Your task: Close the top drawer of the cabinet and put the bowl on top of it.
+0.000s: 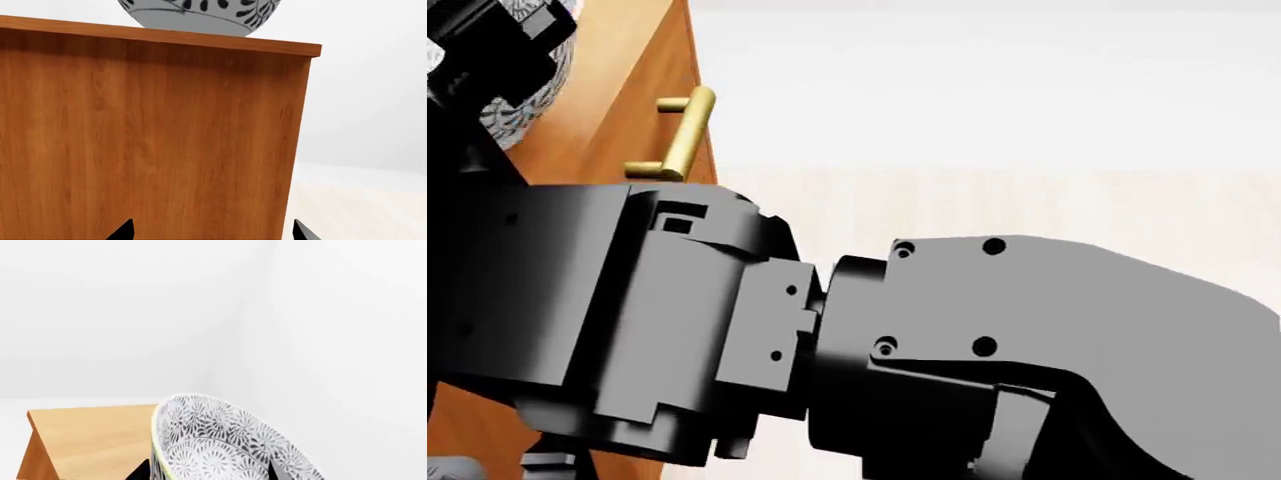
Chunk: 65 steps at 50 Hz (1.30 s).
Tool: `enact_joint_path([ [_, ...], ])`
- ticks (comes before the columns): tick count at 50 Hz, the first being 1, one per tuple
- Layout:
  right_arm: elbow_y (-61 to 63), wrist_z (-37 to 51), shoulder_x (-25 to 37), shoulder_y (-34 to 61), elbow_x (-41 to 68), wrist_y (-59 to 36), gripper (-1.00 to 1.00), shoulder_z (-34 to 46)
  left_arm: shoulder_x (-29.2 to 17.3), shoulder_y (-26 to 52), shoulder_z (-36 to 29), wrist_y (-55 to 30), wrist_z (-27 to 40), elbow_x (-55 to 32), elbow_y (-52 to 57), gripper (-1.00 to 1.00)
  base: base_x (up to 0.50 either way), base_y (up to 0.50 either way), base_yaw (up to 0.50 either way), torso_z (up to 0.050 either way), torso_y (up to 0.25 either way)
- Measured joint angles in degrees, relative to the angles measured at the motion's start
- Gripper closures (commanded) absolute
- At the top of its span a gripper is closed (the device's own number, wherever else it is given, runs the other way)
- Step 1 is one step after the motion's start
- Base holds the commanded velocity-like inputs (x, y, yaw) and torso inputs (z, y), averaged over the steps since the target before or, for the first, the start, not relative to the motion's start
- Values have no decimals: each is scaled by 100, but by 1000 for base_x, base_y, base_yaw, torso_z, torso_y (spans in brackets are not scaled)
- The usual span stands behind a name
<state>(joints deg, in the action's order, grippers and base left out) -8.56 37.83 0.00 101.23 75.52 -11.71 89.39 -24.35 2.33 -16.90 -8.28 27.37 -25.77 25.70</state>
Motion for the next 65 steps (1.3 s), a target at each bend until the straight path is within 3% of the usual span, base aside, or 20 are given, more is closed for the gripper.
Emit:
enact_joint_path([
  [9,-98,153,54,663,295,-65,-100,-47,0,2,-15,3,7,-14,19,-100,0,0,0,0,0],
  [18,306,410,535,1270,491,-238,-100,-188,2,15,-51,-2,9,-6,40,-100,0,0,0,0,0],
  [41,2810,1856,2912,2580,790,-1159,-100,-510,-38,42,-103,-44,63,26,189,-100,0,0,0,0,0],
  [52,4394,2657,4373,2250,410,-1292,-100,-346,-46,60,-121,-64,114,58,261,-100,0,0,0,0,0],
  [65,5365,3042,5691,760,-960,-512,-100,185,-61,31,-138,-57,186,128,337,-100,0,0,0,0,0],
])
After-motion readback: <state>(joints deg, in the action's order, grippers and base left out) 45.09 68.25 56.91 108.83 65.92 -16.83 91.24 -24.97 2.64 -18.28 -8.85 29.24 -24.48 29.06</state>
